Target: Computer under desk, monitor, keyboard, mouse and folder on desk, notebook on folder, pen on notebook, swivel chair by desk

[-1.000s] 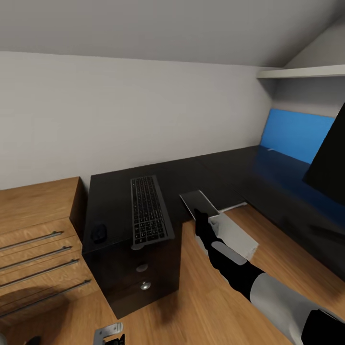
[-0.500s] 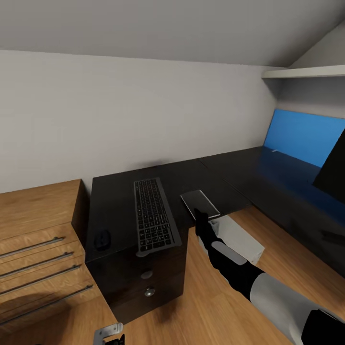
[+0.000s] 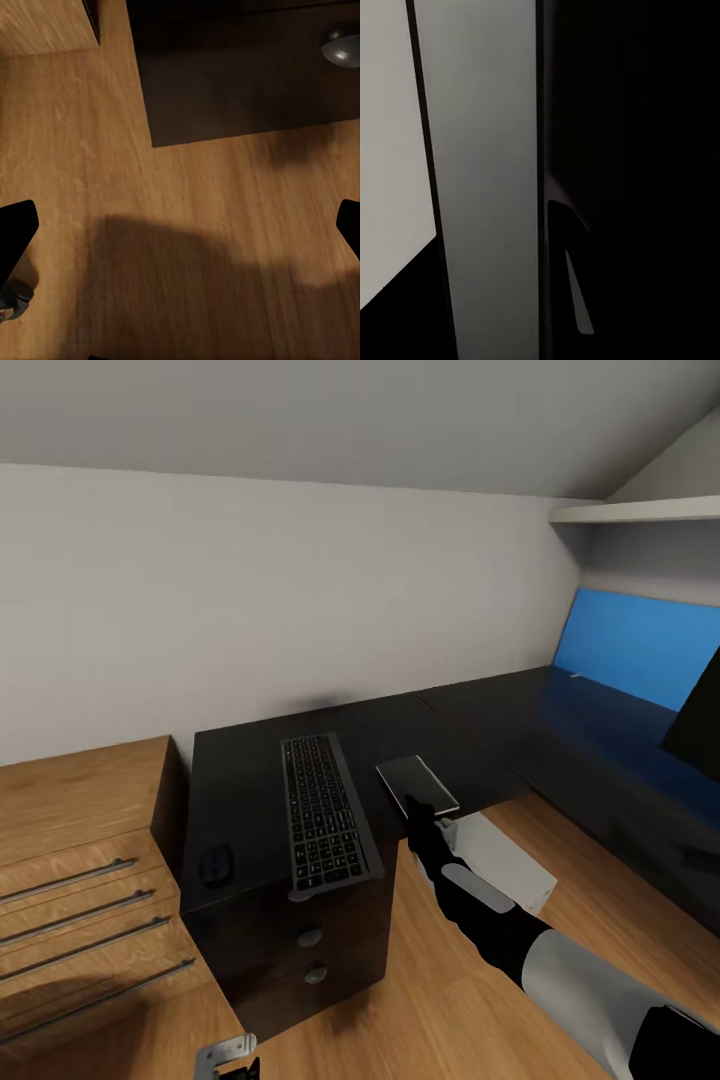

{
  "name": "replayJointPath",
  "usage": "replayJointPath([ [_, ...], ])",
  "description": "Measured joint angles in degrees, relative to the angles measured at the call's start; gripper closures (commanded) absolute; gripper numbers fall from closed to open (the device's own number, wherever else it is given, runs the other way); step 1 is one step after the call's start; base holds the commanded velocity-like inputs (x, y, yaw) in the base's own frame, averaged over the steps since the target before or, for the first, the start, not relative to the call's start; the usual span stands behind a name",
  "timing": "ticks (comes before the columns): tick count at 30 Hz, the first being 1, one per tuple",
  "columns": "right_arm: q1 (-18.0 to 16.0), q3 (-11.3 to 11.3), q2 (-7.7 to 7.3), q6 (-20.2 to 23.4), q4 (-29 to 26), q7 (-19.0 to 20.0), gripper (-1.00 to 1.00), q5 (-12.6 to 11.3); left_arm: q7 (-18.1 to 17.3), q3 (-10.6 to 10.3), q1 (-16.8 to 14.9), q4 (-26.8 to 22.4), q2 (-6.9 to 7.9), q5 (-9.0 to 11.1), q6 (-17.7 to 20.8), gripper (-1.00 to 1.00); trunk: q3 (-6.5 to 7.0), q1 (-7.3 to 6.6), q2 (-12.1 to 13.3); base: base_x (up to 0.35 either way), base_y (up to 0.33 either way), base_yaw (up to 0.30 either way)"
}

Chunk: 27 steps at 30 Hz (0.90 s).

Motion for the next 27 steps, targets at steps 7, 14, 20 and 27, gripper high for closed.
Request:
replayJointPath([
  [7, -0.02, 0.01, 0.00, 0.06, 0.01, -0.02, 1.00, -0.07, -0.01, -0.07, 0.00, 0.00, -0.05, -0.05, -0.06, -1.00, 0.00, 0.01, 0.00, -0.033, -0.007, 0.000],
  [14, 0.02, 0.00, 0.07, 0.04, 0.01, -0.02, 1.00, -0.14, -0.08, -0.04, 0.00, 0.00, -0.02, -0.01, -0.06, -1.00, 0.00, 0.00, 0.00, -0.052, -0.018, 0.000],
  [20, 0.01, 0.01, 0.08, 0.03, 0.01, -0.11, 1.00, -0.13, -0.08, -0.03, 0.00, 0.00, 0.00, 0.00, -0.08, -1.00, 0.00, 0.00, 0.00, -0.004, -0.001, 0.000],
  [27, 0.01, 0.00, 0.06, 0.10, 0.01, -0.09, 1.00, -0.05, -0.07, -0.01, 0.00, 0.00, 0.01, 0.00, -0.08, -1.00, 0.00, 0.00, 0.00, 0.000, 0.000, 0.000],
])
